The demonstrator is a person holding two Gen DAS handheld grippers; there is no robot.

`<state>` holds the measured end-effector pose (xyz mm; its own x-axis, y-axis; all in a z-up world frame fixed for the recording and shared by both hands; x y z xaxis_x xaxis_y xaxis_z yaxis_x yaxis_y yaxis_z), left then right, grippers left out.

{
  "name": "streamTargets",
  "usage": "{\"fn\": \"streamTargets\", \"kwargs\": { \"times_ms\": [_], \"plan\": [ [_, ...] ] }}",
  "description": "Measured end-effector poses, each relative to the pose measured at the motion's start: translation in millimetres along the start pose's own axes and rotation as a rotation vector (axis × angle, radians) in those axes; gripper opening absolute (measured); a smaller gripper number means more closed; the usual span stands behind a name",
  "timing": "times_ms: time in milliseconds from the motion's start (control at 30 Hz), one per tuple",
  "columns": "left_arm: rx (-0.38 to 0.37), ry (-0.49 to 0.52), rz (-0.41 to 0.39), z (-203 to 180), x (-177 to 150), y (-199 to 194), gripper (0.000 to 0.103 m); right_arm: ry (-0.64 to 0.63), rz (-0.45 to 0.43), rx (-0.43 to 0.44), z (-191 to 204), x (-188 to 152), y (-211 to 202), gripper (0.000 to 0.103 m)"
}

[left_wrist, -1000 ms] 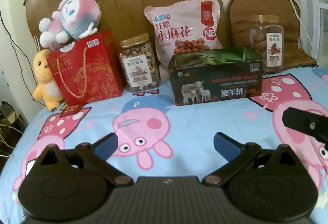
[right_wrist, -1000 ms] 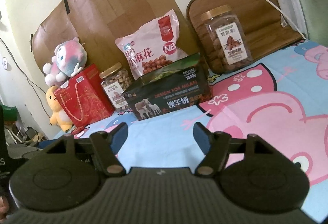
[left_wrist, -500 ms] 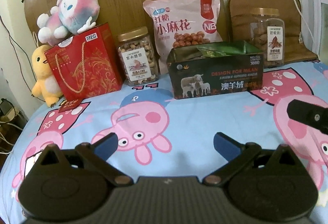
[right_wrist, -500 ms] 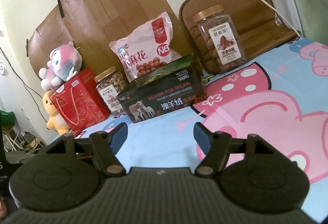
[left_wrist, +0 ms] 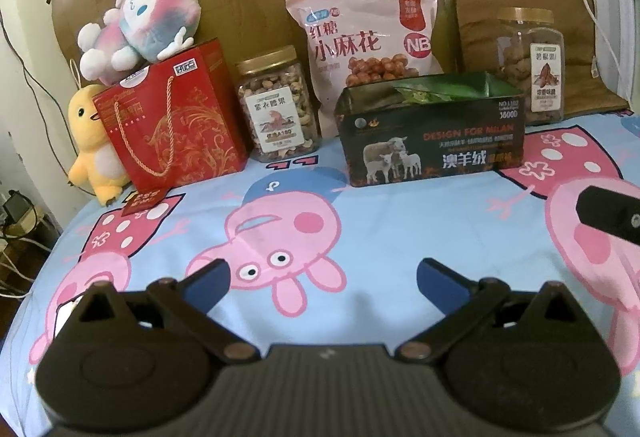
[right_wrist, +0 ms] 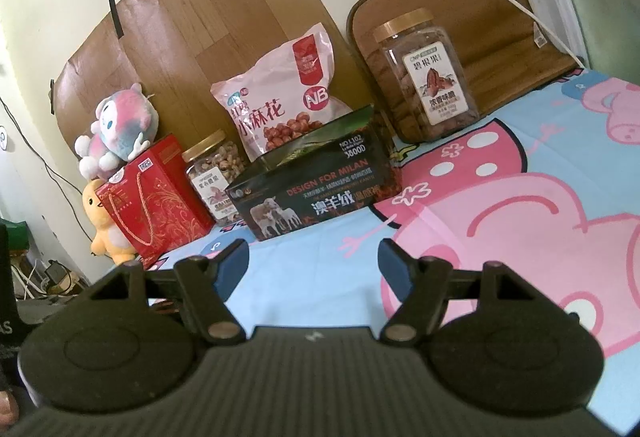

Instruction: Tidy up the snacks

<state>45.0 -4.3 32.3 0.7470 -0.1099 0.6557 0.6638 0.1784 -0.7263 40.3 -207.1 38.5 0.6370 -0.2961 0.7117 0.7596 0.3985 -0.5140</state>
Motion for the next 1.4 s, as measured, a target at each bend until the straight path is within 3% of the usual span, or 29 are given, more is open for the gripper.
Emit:
{"fn": "streamTargets", "kwargs": {
  "times_ms": [567, 1400],
  "plan": [
    [-0.032, -0.015, 0.052, 3.1, -4.2, 5.4, 0.103, 0.002, 0.002, -0.003, 2.1, -2.6, -0.3, 0.074],
    [-0.072, -0.038, 0.027, 3.6, -5.5, -2.5, 0.103, -0.003, -0.018, -0.015, 2.9, -1.1, -1.8, 0.076]
  ]
}}
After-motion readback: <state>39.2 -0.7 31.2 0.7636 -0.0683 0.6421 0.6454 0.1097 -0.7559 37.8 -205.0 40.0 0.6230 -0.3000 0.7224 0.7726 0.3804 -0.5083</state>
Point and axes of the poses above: each gripper's, at about its wrist camera, not at the fingertips, and y roughly the way its jaws point, z to its left, x to its top, the point moved 4 cm from there along y, roughly the way its jaws point, and after that the axes turned 10 degrees about z, right-handed, at the moved point
